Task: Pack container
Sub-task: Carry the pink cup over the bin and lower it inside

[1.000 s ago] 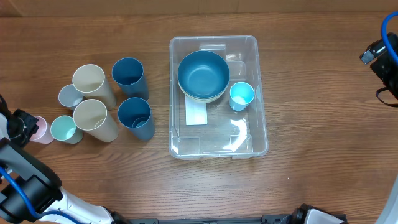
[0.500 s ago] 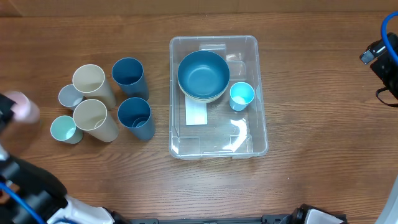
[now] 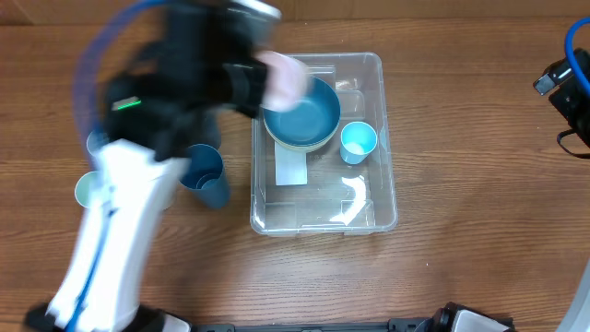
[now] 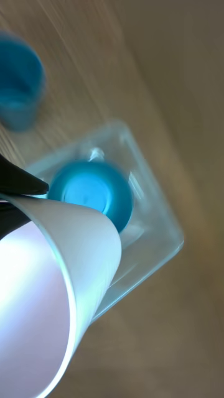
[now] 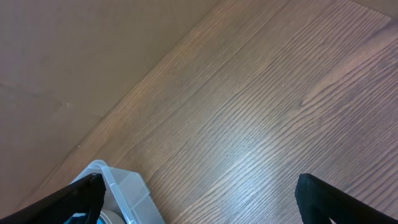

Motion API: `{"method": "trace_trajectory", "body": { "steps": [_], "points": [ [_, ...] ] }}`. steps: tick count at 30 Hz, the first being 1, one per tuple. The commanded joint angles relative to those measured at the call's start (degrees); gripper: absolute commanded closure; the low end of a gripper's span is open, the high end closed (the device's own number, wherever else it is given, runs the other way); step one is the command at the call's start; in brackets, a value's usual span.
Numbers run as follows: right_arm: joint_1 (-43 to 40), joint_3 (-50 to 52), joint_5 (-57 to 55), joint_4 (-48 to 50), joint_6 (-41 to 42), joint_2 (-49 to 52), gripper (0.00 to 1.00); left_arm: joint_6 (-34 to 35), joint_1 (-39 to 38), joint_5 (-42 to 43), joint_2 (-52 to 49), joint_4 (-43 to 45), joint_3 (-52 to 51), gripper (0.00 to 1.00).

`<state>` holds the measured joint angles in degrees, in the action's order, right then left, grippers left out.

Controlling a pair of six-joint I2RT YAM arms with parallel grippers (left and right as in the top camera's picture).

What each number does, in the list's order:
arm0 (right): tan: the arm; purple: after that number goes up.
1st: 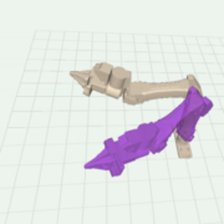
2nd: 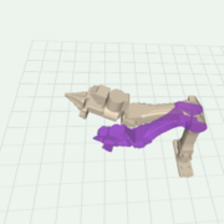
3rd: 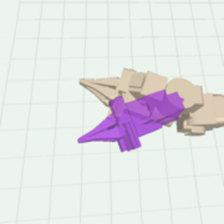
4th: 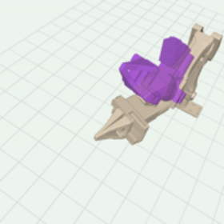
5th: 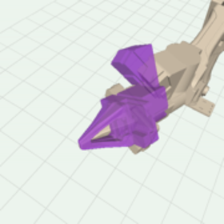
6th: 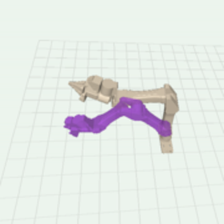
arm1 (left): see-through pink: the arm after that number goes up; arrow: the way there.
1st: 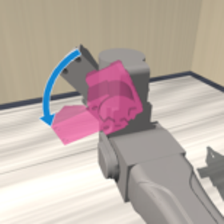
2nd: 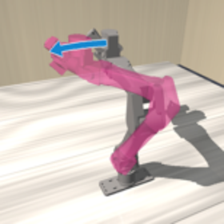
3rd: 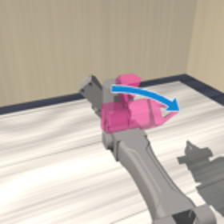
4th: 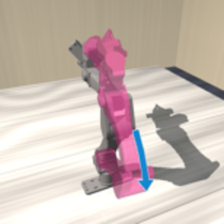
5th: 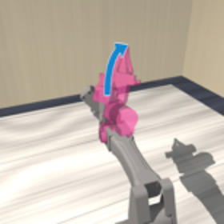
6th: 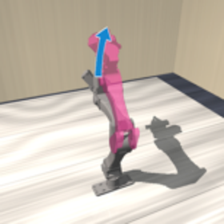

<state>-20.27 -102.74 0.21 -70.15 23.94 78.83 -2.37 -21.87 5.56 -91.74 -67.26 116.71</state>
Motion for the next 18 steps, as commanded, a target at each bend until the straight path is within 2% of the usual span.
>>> {"method": "trace_trajectory", "body": {
  "steps": [1,6,16,17,18],
  "points": [
    [-0.2,-0.2,0.3,0.1,0.1,0.1,0.0,-6.1,-10.4,-4.5,-10.7,2.7,-0.4,0.96],
    [-0.2,-0.2,0.3,0.1,0.1,0.1,0.0,-6.7,-15.7,-4.5,-21.0,6.4,-0.4,0.96],
    [-0.2,-0.2,0.3,0.1,0.1,0.1,0.0,-6.6,-17.1,-4.7,-30.4,9.2,-0.4,0.93],
    [-0.2,-0.2,0.3,0.1,0.1,0.1,0.0,-6.6,-17.2,-4.7,-30.5,9.7,-0.4,0.91],
    [-0.2,-0.2,0.3,0.1,0.1,0.1,0.0,-6.6,-17.2,-4.7,-30.6,10.2,-0.4,0.85]
  ]
}}
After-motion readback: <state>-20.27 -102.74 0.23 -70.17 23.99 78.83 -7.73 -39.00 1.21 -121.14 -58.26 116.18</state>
